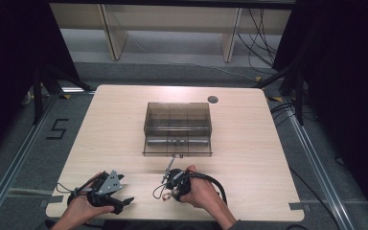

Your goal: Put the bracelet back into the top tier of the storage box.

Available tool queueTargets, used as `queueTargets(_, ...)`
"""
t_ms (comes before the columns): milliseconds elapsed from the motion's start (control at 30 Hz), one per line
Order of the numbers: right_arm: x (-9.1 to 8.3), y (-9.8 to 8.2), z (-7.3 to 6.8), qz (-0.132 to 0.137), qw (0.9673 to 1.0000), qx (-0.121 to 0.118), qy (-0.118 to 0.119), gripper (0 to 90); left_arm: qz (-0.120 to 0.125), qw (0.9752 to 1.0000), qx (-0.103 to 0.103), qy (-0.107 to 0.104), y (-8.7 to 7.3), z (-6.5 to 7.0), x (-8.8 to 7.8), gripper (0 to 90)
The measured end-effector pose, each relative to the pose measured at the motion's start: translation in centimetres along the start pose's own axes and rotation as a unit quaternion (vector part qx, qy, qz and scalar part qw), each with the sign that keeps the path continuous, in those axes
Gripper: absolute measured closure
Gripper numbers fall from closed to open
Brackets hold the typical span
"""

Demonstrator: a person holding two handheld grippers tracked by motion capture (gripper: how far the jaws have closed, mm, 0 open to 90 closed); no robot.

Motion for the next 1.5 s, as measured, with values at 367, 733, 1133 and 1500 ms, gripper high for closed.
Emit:
queueTargets(367,0.0,0.0,0.2,-0.027,0.9996,-0.011,-0.001,78.0,0.004,1.0,0.0,0.004,0.0,0.0,0.0,16.2)
queueTargets(733,-0.1,-0.1,0.1,-0.029,0.9994,-0.019,-0.009,78.4,0.003,1.0,0.0,0.006,0.1,-0.1,-0.1,16.2)
queueTargets(1133,-1.8,-0.1,-0.1,-0.026,0.9994,-0.01,-0.023,78.8,0.003,1.0,0.001,0.006,0.0,-0.1,-0.1,16.2)
queueTargets(1500,-3.7,0.1,0.5,-0.008,0.9993,-0.021,-0.029,78.8,0.003,1.0,-0.004,0.003,0.0,-0.2,0.0,16.2)
Point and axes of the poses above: each handheld gripper's, and its own axes: x roughly forward along the jaws, y roughly out of its top, z roughly to its right, the point moved 7 cm from there along x, roughly forward along the jaws, and after that the axes turned 1 degree about z, right-handed, at the moved point
